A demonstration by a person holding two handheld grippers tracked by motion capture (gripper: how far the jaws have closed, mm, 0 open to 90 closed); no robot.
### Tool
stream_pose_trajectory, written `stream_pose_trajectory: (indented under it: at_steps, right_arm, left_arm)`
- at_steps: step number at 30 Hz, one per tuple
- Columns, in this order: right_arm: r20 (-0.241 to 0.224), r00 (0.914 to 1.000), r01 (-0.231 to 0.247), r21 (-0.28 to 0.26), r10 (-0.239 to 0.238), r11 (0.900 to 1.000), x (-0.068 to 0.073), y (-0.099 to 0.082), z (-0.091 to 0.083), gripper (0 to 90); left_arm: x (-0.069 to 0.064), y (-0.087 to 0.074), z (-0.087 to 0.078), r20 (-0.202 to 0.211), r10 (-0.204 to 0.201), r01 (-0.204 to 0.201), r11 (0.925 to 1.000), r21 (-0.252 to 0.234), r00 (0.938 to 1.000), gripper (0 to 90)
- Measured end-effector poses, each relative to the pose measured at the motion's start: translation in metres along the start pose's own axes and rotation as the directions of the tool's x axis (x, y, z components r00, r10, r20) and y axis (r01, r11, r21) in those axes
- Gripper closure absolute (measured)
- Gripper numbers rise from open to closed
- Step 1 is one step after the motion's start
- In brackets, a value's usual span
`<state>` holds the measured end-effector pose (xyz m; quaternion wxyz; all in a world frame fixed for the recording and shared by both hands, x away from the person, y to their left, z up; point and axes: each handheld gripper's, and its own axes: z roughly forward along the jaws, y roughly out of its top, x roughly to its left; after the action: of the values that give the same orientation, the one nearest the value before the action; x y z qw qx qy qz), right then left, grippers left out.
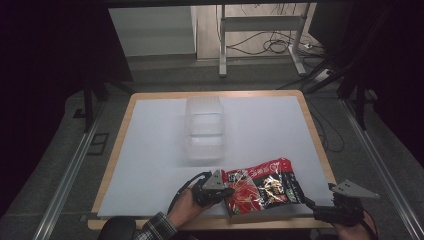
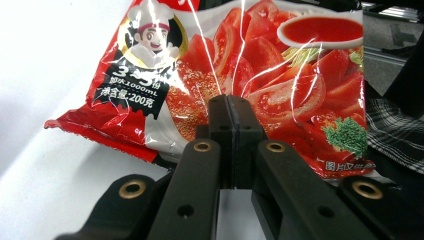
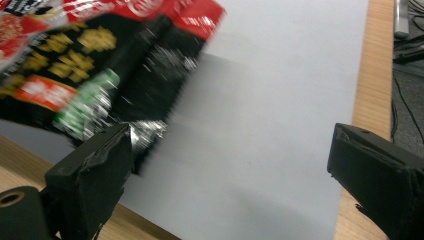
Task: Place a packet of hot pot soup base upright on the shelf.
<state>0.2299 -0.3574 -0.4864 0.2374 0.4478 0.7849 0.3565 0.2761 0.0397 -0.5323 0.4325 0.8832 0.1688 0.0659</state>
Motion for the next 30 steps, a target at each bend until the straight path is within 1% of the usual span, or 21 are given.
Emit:
stream_pose_trajectory:
  at_steps: [1,3,4,6,7,9,11,12,13,15,16,19,24,27,28,29,30]
  right_arm:
    - [0.000,1.0000,-0.005,0.000,0.005,1.0000,-0.001,-0.001,0.000,4.8]
    - [-0.005,0.9999,-0.010,-0.001,0.010,0.9999,-0.002,-0.001,0.000,4.8]
    - [-0.010,0.9999,-0.008,0.001,0.008,1.0000,-0.002,-0.001,0.000,4.8]
    - [-0.019,0.9998,0.000,0.003,0.000,1.0000,0.000,-0.001,0.001,4.9]
    - [-0.029,0.9996,0.006,0.003,-0.006,1.0000,0.001,0.000,0.001,4.9]
    - [-0.043,0.9990,0.011,0.004,-0.011,0.9999,0.003,0.000,0.002,4.9]
    - [-0.057,0.9982,0.016,0.002,-0.016,0.9999,0.005,0.001,0.003,4.8]
    - [-0.067,0.9977,0.011,0.000,-0.011,0.9999,0.005,0.001,0.003,4.8]
    - [-0.076,0.9970,0.010,-0.005,-0.011,0.9999,0.006,0.002,0.003,4.7]
    - [-0.095,0.9953,0.012,-0.015,-0.014,0.9998,0.009,0.003,0.003,4.0]
    - [-0.105,0.9942,0.022,-0.025,-0.024,0.9994,0.011,0.004,0.003,2.8]
    - [-0.128,0.9913,0.030,-0.024,-0.033,0.9992,0.017,0.007,0.004,2.8]
    - [-0.189,0.9816,0.022,-0.035,-0.028,0.9992,0.030,0.014,0.006,2.6]
    - [-0.237,0.9713,0.005,-0.049,-0.017,0.9988,0.037,0.019,0.006,2.7]
    - [-0.246,0.9692,0.003,-0.053,-0.016,0.9986,0.039,0.022,0.006,2.9]
    - [-0.256,0.9667,-0.003,-0.055,-0.011,0.9985,0.042,0.024,0.006,2.9]
    - [-0.274,0.9618,-0.019,-0.058,0.002,0.9981,0.044,0.027,0.006,2.8]
  left_arm:
    - [-0.001,-0.001,0.000,0.000,-0.013,0.013,0.9999,-0.008,0.9999,90.0]
    - [0.000,-0.001,0.000,0.002,-0.015,0.015,0.9999,-0.008,0.9999,90.0]
    - [0.001,-0.002,-0.001,0.003,-0.006,0.006,1.0000,0.002,1.0000,90.0]
    - [0.000,-0.003,-0.001,0.007,-0.022,0.022,0.9997,-0.007,0.9997,90.0]
    - [0.002,-0.003,-0.002,0.011,-0.019,0.019,0.9998,-0.003,0.9998,90.0]
    - [0.003,-0.005,-0.003,0.020,-0.039,0.040,0.9992,-0.006,0.9990,90.0]
    - [0.003,-0.006,-0.003,0.022,-0.042,0.042,0.9991,-0.002,0.9989,90.0]
    - [0.003,-0.006,-0.003,0.022,-0.044,0.044,0.9990,0.000,0.9988,90.0]
    - [0.004,-0.007,-0.004,0.021,-0.034,0.034,0.9994,0.011,0.9992,90.0]
    - [0.004,-0.007,-0.004,0.026,-0.043,0.043,0.9991,0.009,0.9987,90.0]
    - [0.004,-0.008,-0.003,0.028,-0.050,0.050,0.9988,0.003,0.9984,90.0]
    - [0.004,-0.008,-0.004,0.028,-0.046,0.046,0.9989,0.003,0.9985,90.0]
    - [0.005,-0.008,-0.004,0.032,-0.047,0.047,0.9989,0.002,0.9984,90.0]
    - [0.006,-0.008,-0.004,0.034,-0.048,0.048,0.9988,0.002,0.9982,90.0]
    - [0.006,-0.009,-0.005,0.034,-0.037,0.037,0.9993,0.011,0.9987,90.0]
    - [0.006,-0.009,-0.005,0.034,-0.040,0.039,0.9992,0.009,0.9986,90.0]
    - [0.006,-0.009,-0.005,0.034,-0.040,0.040,0.9992,0.009,0.9986,90.0]
